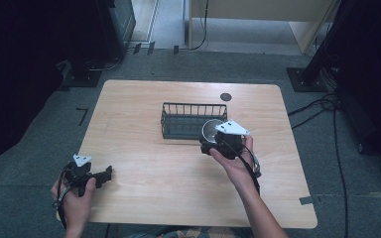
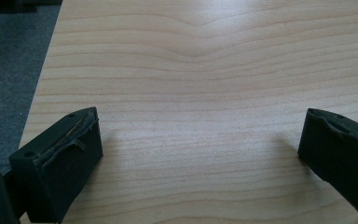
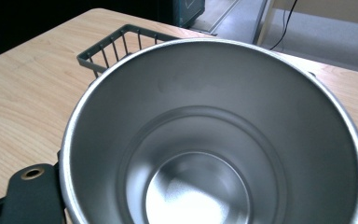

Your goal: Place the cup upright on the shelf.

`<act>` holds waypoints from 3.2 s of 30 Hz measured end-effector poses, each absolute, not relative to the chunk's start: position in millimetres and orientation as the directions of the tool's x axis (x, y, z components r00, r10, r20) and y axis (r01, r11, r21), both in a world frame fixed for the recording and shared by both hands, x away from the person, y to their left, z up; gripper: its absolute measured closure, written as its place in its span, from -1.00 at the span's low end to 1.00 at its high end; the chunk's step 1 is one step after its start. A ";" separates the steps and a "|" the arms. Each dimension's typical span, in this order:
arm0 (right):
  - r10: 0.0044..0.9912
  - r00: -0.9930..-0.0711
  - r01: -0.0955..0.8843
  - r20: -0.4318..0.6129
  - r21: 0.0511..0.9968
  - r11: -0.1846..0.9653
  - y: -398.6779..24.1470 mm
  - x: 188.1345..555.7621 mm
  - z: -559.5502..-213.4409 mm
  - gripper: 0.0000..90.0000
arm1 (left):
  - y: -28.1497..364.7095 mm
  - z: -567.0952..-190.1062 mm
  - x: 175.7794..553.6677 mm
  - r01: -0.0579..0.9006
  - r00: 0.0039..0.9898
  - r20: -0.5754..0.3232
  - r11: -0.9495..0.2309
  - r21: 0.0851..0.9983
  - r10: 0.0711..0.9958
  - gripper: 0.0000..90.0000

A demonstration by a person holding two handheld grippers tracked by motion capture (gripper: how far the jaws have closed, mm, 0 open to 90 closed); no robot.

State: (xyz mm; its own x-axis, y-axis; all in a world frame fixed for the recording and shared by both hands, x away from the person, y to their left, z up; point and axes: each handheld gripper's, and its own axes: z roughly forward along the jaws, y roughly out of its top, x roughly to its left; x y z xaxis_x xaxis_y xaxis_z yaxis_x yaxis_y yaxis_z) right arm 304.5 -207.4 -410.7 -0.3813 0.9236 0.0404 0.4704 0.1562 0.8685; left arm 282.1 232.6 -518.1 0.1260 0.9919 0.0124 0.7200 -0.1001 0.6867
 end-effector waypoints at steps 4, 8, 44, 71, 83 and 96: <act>0.921 -0.384 0.480 0.066 0.866 0.138 -207.9 310.4 -407.8 -0.61 | 232.7 -518.1 282.1 0.720 0.126 0.013 -0.101 0.687 0.992 -1.00; 0.919 -0.388 0.467 0.069 0.874 0.132 -207.5 317.5 -404.3 -0.61 | 232.4 -518.2 282.1 0.719 0.124 0.011 -0.097 0.688 0.992 -1.00; 0.952 -0.289 0.447 0.103 0.893 0.040 -197.5 402.5 -403.7 -0.61 | 232.4 -518.2 282.1 0.719 0.123 0.010 -0.096 0.688 0.992 -1.00; 0.968 -0.248 0.549 0.050 0.830 0.098 -184.3 422.3 -437.2 -0.61 | 232.3 -518.0 282.1 0.719 0.130 0.011 -0.102 0.687 0.991 -1.00; 0.958 -0.279 0.580 -0.067 0.783 0.224 -175.8 424.4 -440.5 -0.61 | 232.3 -518.0 282.1 0.719 0.133 0.011 -0.104 0.687 0.991 -1.00; 0.949 -0.282 0.578 -0.141 0.764 0.285 -171.3 424.7 -441.9 -0.78 | 232.3 -518.0 282.1 0.719 0.134 0.012 -0.105 0.687 0.991 -1.00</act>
